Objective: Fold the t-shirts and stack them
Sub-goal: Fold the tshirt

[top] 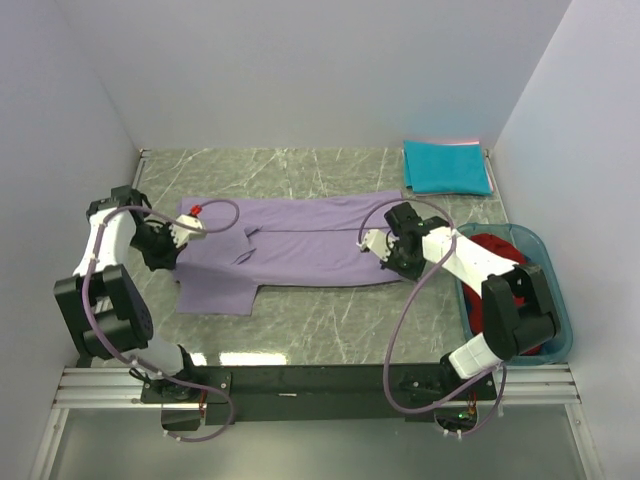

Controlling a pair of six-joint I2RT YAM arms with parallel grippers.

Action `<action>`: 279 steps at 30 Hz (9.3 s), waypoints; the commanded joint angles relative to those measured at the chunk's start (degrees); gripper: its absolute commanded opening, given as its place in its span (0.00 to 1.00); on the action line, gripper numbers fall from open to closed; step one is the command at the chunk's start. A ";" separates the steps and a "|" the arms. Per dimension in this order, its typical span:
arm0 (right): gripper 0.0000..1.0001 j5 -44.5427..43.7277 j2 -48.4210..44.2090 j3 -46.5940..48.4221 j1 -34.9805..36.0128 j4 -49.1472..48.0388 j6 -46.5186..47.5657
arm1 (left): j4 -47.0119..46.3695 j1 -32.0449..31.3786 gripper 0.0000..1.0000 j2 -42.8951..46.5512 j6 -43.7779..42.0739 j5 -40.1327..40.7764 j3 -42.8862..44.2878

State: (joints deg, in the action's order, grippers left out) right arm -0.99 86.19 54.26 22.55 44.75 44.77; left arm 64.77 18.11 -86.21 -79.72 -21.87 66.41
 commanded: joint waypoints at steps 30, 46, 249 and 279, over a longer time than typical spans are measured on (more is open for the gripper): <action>0.00 -3.04 20.33 23.17 -7.08 2.80 9.19 | -6.59 -6.33 0.01 -24.17 20.31 0.86 23.76; 0.00 -3.49 23.93 26.78 -7.43 3.15 9.28 | -8.26 -6.42 0.01 -27.51 21.01 1.92 26.14; 0.56 29.21 24.01 34.60 15.58 -8.26 -47.75 | -4.91 4.48 0.53 -1.06 27.77 -5.83 -14.10; 0.56 20.77 42.38 38.73 32.56 -25.59 -72.46 | -21.71 -0.70 0.59 -0.27 35.78 2.09 -22.29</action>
State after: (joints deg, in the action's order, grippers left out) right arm 20.88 125.78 92.36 53.54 20.27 -25.74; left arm 45.47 18.28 -85.95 -44.47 -19.79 46.68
